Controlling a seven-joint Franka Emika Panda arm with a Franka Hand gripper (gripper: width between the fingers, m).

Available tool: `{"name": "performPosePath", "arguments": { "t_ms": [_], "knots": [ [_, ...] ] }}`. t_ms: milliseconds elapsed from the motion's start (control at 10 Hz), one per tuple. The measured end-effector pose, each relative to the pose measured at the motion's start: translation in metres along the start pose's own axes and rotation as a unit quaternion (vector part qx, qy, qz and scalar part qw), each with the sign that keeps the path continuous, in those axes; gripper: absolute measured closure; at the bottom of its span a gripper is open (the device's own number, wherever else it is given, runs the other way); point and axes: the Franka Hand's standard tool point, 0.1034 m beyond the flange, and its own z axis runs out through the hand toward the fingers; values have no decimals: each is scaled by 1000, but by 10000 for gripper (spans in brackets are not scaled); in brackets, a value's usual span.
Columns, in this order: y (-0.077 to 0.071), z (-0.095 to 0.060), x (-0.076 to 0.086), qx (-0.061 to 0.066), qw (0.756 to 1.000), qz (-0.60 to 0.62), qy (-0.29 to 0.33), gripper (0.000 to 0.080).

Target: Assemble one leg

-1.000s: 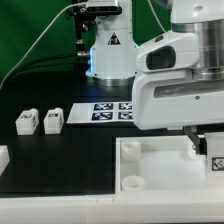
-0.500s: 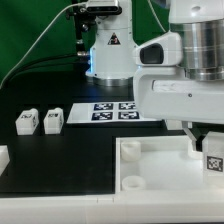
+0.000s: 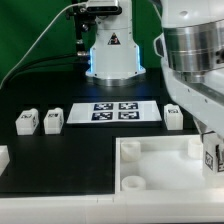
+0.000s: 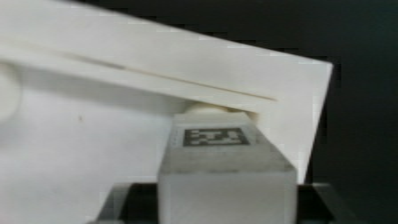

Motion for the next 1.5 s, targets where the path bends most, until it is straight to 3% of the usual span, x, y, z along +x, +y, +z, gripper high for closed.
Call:
{"name": "performPosePath", "arguments": {
  "t_ms": [400, 800, 900, 1000, 1100, 1500],
  "knots": [
    [-3, -1, 0, 9, 979, 204, 1, 505],
    [0, -1, 0, 5, 982, 189, 13, 497],
    [0, -1, 0, 5, 982, 189, 13, 293],
    [1, -1, -1, 5, 982, 186, 13, 293],
    [3, 1, -3, 5, 983, 183, 13, 175],
    [13, -10, -28, 4, 986, 166, 9, 150]
  ]
}}
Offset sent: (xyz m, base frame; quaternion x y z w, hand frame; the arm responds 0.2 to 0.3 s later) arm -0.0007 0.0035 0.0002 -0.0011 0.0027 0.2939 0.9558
